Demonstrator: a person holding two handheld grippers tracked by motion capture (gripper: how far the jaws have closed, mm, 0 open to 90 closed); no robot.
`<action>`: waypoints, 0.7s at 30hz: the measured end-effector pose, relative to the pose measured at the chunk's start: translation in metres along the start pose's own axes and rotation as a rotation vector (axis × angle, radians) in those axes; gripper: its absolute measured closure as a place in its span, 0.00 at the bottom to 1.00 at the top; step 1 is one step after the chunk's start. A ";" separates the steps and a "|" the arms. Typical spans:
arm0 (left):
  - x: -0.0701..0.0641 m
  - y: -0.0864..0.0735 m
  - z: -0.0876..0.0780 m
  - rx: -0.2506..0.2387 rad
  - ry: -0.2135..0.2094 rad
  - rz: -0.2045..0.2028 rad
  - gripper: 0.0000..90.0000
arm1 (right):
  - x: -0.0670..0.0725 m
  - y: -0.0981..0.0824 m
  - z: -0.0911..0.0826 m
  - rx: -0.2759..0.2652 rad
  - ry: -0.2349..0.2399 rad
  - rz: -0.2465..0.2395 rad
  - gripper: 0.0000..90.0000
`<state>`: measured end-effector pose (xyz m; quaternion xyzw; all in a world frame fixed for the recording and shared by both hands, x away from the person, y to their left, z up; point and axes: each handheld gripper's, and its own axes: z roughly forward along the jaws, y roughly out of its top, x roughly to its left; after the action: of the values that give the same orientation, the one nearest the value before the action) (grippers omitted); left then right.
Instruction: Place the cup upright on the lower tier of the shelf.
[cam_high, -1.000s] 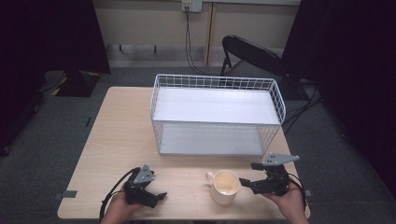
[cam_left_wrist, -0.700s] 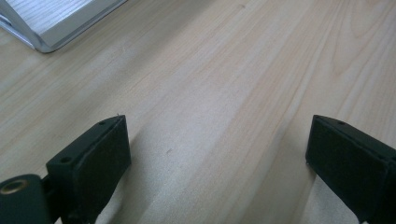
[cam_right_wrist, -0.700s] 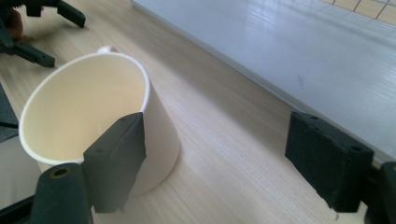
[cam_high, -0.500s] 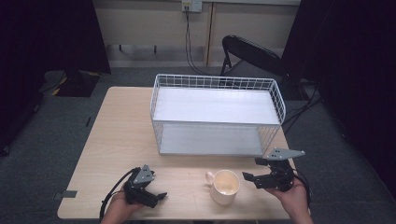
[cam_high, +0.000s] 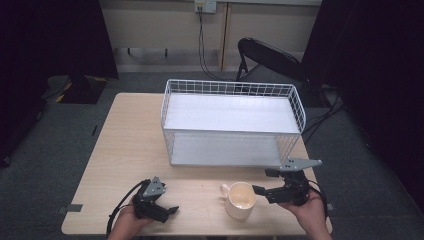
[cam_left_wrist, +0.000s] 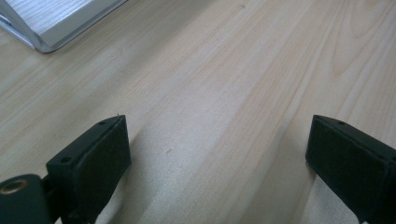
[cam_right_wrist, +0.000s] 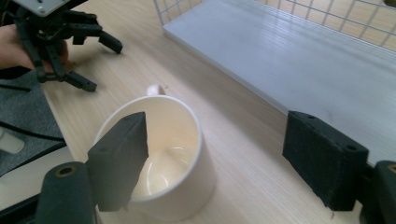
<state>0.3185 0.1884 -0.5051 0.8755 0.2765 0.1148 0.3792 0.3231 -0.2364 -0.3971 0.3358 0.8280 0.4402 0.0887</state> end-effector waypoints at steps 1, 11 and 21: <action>0.000 0.000 0.000 0.000 0.000 0.000 0.07 | 0.002 0.001 0.001 0.001 0.005 -0.006 0.25; 0.000 0.000 0.000 0.000 0.000 0.000 0.07 | 0.009 -0.005 0.019 0.030 0.057 -0.006 0.31; 0.000 0.000 0.000 0.000 0.000 0.000 0.07 | 0.008 -0.013 0.033 0.029 0.040 0.021 0.46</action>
<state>0.3185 0.1884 -0.5051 0.8756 0.2764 0.1149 0.3792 0.3254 -0.2143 -0.4263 0.3368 0.8325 0.4355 0.0629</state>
